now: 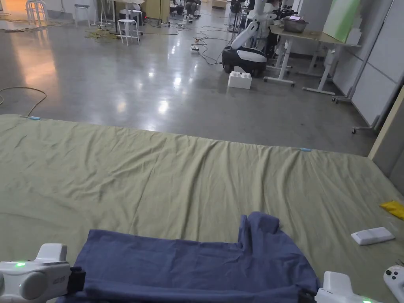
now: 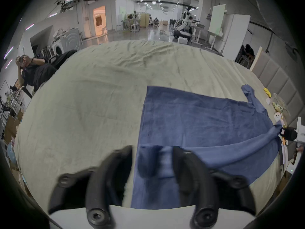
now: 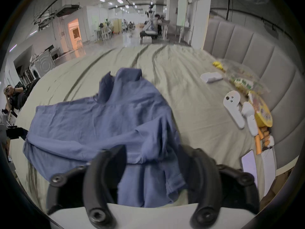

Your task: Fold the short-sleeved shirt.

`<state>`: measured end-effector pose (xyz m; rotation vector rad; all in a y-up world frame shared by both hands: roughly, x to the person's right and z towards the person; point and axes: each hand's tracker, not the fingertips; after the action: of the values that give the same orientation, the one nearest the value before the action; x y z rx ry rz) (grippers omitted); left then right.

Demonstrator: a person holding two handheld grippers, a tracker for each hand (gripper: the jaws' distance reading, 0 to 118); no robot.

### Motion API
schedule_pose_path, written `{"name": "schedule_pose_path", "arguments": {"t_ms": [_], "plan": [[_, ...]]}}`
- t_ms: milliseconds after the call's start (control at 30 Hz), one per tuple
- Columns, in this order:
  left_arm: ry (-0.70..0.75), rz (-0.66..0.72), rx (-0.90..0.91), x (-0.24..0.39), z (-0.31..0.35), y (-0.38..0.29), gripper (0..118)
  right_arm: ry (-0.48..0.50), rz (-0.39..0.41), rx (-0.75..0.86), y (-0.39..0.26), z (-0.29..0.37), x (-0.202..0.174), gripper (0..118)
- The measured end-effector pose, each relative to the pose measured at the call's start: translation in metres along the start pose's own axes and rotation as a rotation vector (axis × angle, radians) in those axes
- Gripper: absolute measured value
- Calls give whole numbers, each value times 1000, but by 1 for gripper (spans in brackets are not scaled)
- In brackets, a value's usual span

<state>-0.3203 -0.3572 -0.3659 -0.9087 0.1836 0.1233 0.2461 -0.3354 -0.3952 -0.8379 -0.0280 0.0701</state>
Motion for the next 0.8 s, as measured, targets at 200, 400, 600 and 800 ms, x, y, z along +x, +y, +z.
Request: {"name": "schedule_pose_path", "arguments": {"t_ms": [200, 400, 600, 800], "plan": [[-73, -43, 216, 18, 51, -2, 67, 10, 16, 302, -1, 66, -27, 78], [-108, -47, 512, 49, 119, -17, 63, 10, 42, 622, -11, 133, -66, 78], [-25, -77, 713, 81, 180, -46, 15, -35, 27, 805, -32, 185, -93, 17], [-42, -97, 770, 87, 210, -68, 4, -56, 39, 861, -45, 208, -103, 4]]}}
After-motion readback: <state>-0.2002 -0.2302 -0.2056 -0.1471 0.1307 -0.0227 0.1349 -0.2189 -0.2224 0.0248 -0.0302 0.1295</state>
